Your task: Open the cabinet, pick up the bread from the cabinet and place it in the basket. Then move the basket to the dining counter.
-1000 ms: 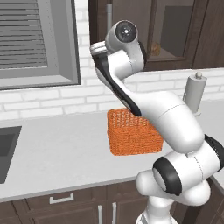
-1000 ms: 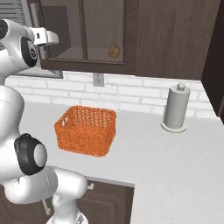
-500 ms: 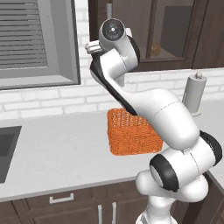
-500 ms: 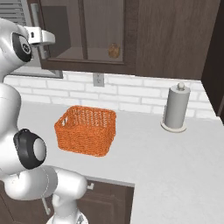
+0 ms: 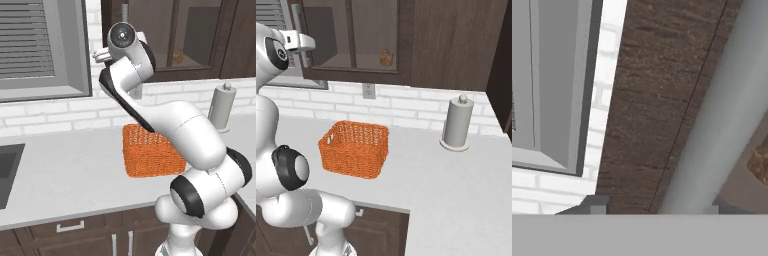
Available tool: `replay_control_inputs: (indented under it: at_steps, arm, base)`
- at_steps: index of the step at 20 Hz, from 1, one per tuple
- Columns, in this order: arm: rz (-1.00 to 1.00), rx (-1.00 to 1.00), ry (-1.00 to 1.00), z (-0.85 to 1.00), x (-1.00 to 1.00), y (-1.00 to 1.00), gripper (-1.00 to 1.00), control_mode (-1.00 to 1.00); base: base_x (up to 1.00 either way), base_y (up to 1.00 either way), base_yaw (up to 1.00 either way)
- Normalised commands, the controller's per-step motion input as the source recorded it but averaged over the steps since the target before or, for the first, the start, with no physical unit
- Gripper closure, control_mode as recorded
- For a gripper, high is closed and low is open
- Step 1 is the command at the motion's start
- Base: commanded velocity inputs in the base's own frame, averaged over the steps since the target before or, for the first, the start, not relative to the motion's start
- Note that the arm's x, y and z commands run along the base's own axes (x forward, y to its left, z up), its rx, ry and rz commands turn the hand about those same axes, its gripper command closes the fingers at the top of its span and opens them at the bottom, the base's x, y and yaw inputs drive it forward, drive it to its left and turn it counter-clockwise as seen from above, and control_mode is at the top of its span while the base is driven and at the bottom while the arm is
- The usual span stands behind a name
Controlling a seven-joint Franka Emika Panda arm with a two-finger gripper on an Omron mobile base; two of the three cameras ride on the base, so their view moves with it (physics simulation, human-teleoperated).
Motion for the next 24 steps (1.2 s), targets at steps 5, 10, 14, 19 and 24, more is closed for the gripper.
replay_control_inputs:
  at_steps: [5,10,14,19,24]
  arm:
    - [0.08,0.04,0.00,-0.23,0.21,-0.01,1.00,-1.00]
    - [0.11,0.16,0.00,-0.38,-0.25,-0.54,1.00,-1.00]
    - [0.11,0.04,-0.03,-0.33,-1.00,-0.64,1.00,-1.00]
    - [0.12,0.10,0.00,-0.04,-1.00,-0.84,1.00,-1.00]
    - [0.12,0.21,0.12,0.09,-1.00,-1.00,1.00,-1.00]
  base:
    - [0.00,0.00,0.00]
    - [0.00,0.00,0.00]
    - [0.00,0.00,0.00]
    - [0.00,0.00,0.00]
    - [0.00,0.00,0.00]
